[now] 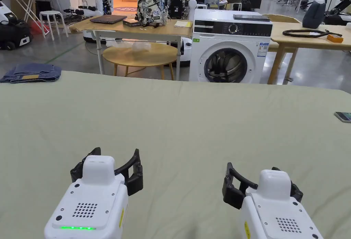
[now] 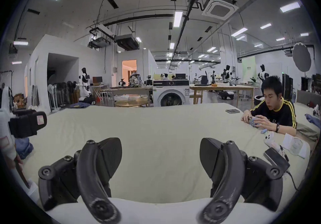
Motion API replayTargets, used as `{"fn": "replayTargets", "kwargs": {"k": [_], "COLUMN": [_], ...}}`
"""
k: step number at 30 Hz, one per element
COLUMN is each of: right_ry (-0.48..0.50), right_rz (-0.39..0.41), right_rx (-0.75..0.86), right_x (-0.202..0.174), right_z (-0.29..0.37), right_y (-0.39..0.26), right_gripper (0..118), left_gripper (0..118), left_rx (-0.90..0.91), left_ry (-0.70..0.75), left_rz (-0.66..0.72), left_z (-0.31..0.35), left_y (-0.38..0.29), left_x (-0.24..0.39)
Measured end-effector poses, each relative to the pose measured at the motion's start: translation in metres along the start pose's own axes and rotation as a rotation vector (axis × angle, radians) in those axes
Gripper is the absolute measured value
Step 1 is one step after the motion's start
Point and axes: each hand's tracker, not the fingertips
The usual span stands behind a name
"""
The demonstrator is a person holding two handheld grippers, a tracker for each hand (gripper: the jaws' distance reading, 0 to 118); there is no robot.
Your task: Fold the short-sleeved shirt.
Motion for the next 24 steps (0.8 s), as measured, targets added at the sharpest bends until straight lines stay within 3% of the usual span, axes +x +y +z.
{"fn": "replayTargets", "kwargs": {"k": [2,5,10,13,24], "right_ry": [-0.011,-0.133,-0.071,-0.082,-0.155], "right_rz": [-0.007,0.058,-0.036,-0.064,-0.066], "right_rx": [-0.002,-0.037,-0.087,-0.102,-0.141], "right_x": [0.0,-0.006,0.001,0.002,-0.006], "right_z": [-0.003,-0.011,-0.017,-0.018,-0.02], "right_y": [0.004,0.008,0.014,0.019,0.028], "right_gripper": [95,95,95,95,95], "left_gripper": [79,79,79,79,79], "left_rx": [0.019,0.01,0.063,0.083,0.037], "left_ry": [0.002,0.028,0.023,0.021,0.042], "left_rz": [-0.005,-0.013,0.023,0.032,0.019], "left_z": [0.001,-0.002,-0.002,0.0,-0.005], "left_y": [0.002,0.009,0.01,0.013,0.023], "left_x": [-0.001,0.0,-0.005,-0.006,-0.004]}}
